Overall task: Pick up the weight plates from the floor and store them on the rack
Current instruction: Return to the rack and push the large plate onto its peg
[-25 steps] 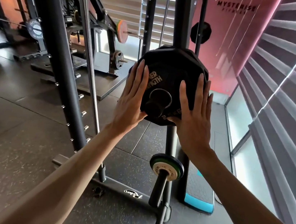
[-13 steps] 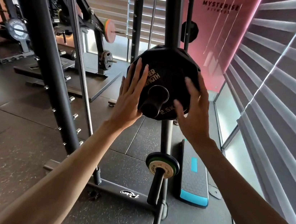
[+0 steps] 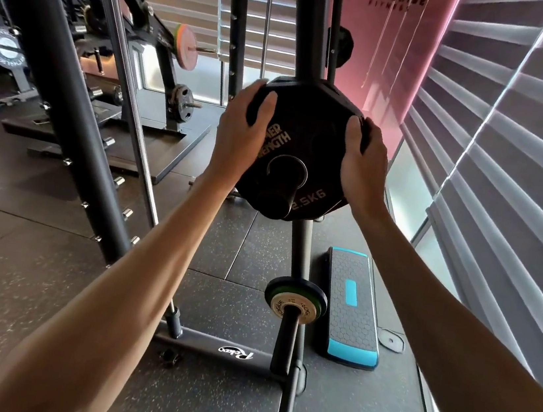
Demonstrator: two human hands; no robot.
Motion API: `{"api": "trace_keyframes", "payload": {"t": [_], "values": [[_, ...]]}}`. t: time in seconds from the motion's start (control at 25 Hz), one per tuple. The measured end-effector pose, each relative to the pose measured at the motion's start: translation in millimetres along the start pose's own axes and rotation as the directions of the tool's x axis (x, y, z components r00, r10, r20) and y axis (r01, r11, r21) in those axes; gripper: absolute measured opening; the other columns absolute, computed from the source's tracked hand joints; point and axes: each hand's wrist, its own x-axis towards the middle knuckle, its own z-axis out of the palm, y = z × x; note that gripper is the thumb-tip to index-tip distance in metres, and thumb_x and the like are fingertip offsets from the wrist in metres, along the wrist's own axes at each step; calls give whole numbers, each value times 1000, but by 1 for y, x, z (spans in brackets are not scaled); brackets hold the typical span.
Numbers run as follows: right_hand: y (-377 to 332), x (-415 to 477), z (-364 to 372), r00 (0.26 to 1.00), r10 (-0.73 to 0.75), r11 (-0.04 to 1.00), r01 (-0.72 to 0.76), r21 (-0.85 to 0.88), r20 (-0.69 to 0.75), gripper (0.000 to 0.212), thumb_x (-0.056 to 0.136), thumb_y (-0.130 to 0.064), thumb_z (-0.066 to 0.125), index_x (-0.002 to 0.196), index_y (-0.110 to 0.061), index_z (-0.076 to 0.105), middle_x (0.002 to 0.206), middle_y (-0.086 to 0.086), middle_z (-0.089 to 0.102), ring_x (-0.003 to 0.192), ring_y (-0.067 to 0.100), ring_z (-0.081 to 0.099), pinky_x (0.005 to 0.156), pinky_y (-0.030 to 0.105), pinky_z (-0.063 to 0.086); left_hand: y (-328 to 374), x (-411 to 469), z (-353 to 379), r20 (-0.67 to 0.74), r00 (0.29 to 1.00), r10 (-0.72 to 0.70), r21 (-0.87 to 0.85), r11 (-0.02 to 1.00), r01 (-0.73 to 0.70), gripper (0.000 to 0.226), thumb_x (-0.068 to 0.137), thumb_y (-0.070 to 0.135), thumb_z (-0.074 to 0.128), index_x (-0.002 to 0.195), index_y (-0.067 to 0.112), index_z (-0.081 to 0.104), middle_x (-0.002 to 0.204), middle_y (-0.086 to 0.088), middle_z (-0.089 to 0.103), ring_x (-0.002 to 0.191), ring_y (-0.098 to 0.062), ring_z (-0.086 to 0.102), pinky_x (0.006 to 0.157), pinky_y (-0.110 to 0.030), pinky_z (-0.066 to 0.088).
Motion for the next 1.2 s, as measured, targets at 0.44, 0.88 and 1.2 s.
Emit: {"api": "trace_keyframes", "payload": {"t": [0.44, 0.88, 1.2], "values": [[-11, 11, 9, 983, -182, 958, 178, -225, 7, 42, 105, -39, 37, 129, -8, 53, 128, 6, 57, 123, 22, 48, 97, 25, 36, 4, 3, 2, 42, 989, 141, 197, 969, -147, 47, 102, 50, 35, 141, 25, 46, 139, 5, 53, 133, -13, 44, 111, -41, 38], [-5, 6, 2, 984, -178, 943, 174, -284, 12, 48, 106, -42, 31, 126, -5, 54, 123, 11, 58, 115, 24, 52, 90, 23, 34, 9, -3, -1, 40, 995, 97, 186, 977, -103, 48, 101, 54, 33, 139, 27, 45, 138, 6, 53, 131, -17, 45, 108, -42, 41], [2, 0, 0, 996, -89, 961, 89, -260, 11, 55, 106, -46, 28, 128, -2, 53, 121, 14, 58, 115, 26, 55, 99, 37, 46, 6, -2, -1, 35, 995, 91, 170, 981, -96, 49, 100, 57, 31, 137, 29, 46, 137, 6, 54, 130, -18, 47, 105, -47, 43]]}}
